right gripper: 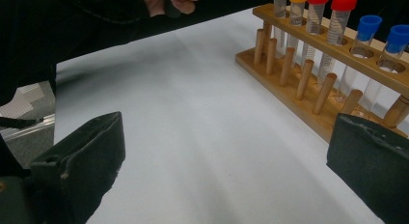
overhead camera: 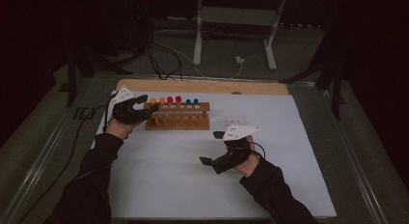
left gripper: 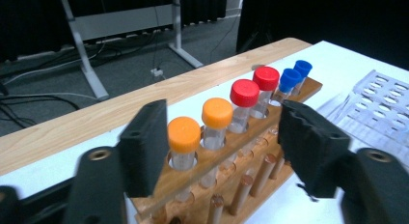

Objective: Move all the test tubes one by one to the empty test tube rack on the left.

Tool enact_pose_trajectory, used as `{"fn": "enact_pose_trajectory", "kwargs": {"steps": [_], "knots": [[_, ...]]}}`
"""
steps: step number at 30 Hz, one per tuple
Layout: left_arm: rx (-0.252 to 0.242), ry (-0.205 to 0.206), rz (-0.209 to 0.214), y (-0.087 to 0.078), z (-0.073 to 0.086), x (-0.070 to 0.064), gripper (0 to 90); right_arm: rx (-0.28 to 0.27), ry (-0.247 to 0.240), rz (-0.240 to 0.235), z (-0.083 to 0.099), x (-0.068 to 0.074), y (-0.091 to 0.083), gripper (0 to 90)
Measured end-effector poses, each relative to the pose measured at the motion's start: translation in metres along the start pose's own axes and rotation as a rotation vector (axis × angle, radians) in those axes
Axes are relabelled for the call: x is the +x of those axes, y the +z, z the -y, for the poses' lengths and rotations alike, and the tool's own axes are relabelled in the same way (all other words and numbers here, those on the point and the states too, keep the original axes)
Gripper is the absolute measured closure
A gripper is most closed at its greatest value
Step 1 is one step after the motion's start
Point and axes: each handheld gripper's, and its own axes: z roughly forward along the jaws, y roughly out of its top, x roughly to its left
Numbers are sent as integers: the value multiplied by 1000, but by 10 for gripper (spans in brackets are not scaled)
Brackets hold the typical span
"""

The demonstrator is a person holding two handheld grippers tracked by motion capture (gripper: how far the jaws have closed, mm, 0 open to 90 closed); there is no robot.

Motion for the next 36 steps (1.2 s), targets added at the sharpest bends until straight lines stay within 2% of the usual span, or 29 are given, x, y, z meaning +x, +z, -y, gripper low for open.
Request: {"fn": "enact_pose_trajectory", "kwargs": {"steps": [5,10,13,14,16,21,26,29,32,36], "knots": [[9,-8,19,-12,-2,-9,185,-1,4,1,1,-1,0,1],[28,8,50,-22,-3,-20,104,-2,4,4,2,-3,0,1],[32,9,108,-28,-4,-26,51,0,3,4,2,-3,0,1],[36,11,140,-30,-3,-27,17,0,5,4,3,-3,0,0],[49,13,144,-32,-3,-31,13,3,6,5,3,-3,1,1],[61,16,229,-37,3,-39,5,7,6,9,4,-4,0,1],[85,16,299,-37,15,-53,5,7,3,17,4,-3,-1,1],[96,36,329,-38,25,-64,5,10,-4,19,4,-1,-1,1],[97,39,359,-40,34,-73,5,13,-11,23,5,0,0,0],[102,53,372,-42,45,-84,5,14,-6,25,6,0,0,1]]}}
